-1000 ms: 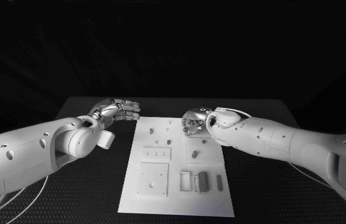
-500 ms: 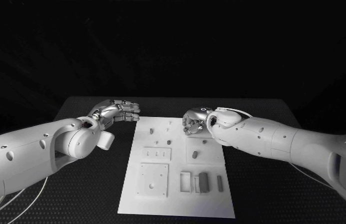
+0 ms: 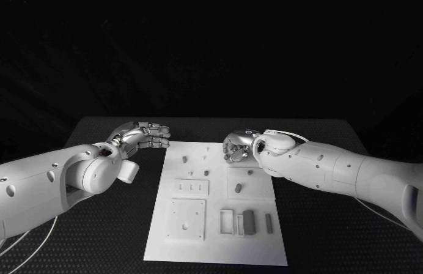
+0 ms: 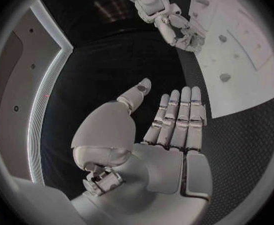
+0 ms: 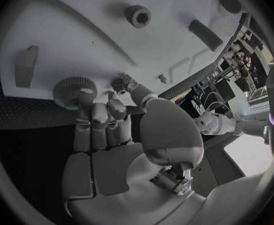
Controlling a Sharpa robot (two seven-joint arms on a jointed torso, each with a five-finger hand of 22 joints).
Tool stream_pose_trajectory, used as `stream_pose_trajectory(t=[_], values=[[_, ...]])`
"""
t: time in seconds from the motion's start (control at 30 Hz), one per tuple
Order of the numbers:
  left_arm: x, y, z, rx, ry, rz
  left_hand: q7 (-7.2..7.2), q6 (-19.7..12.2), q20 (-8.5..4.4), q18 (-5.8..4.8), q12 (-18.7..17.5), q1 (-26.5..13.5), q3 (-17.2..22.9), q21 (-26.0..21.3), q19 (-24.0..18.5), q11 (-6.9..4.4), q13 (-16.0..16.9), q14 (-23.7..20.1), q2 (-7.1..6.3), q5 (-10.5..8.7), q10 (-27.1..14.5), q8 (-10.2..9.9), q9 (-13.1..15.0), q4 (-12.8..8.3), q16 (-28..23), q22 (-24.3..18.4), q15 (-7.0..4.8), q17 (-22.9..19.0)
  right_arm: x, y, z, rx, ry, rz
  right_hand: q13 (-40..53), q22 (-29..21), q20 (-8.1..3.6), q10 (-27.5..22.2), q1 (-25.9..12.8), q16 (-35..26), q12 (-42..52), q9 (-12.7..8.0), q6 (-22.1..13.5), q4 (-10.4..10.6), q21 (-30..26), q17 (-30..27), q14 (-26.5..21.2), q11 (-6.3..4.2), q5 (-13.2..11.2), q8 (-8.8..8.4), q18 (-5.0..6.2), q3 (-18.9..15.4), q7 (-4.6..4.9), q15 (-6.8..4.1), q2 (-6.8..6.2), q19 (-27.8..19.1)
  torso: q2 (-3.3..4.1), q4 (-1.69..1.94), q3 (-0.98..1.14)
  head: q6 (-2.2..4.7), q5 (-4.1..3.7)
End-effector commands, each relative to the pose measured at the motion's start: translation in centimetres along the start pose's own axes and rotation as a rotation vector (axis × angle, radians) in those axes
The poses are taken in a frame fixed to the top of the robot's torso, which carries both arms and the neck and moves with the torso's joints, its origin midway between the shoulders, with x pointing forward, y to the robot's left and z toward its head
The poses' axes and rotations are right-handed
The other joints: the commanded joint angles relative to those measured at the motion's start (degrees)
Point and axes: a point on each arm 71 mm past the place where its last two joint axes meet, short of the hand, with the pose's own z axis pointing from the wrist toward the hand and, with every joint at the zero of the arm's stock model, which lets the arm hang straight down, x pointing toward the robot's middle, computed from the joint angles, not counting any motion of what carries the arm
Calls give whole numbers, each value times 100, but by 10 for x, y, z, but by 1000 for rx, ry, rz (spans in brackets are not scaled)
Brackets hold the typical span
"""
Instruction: Assemble the parts on the task board
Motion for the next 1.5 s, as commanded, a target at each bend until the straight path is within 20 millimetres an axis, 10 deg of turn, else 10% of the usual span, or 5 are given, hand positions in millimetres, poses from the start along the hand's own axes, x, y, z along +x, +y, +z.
stream_pose_trajectory(t=[0.03,1.0,1.5], values=[[2,-1,0,9,18,-4,52,33,13,23,-24,-68,-38,-19,-15,10,-10,5,-1,15,47,-28,-6,7,-29,10,15,7,13,-1,-2,5,68,-14,6,123,-56,47,7,27,34,14,60,-2,30,-13,14,-8,-1,33,93,40,-8,-37,65,-6,11,0,0,-1,2],[4,-1,0,13,40,-10,25,34,18,20,-51,-81,-59,-27,-29,-9,-14,-5,-8,12,45,-36,-16,1,-50,14,21,11,7,-2,-3,35,-15,-60,-121,109,-77,175,-8,93,-24,129,536,2,122,-148,23,-175,-1,183,93,168,-182,-194,322,-30,43,3,-6,40,-2],[4,-2,0,13,35,-9,22,38,19,21,-56,-81,-63,-28,-31,-13,-15,-5,-5,12,49,-36,-18,0,-55,15,21,13,-10,15,-2,32,-147,-122,-149,85,-109,338,-130,128,-45,148,660,28,162,-248,141,-212,-2,139,93,645,-218,-229,136,69,53,7,-10,118,4]])
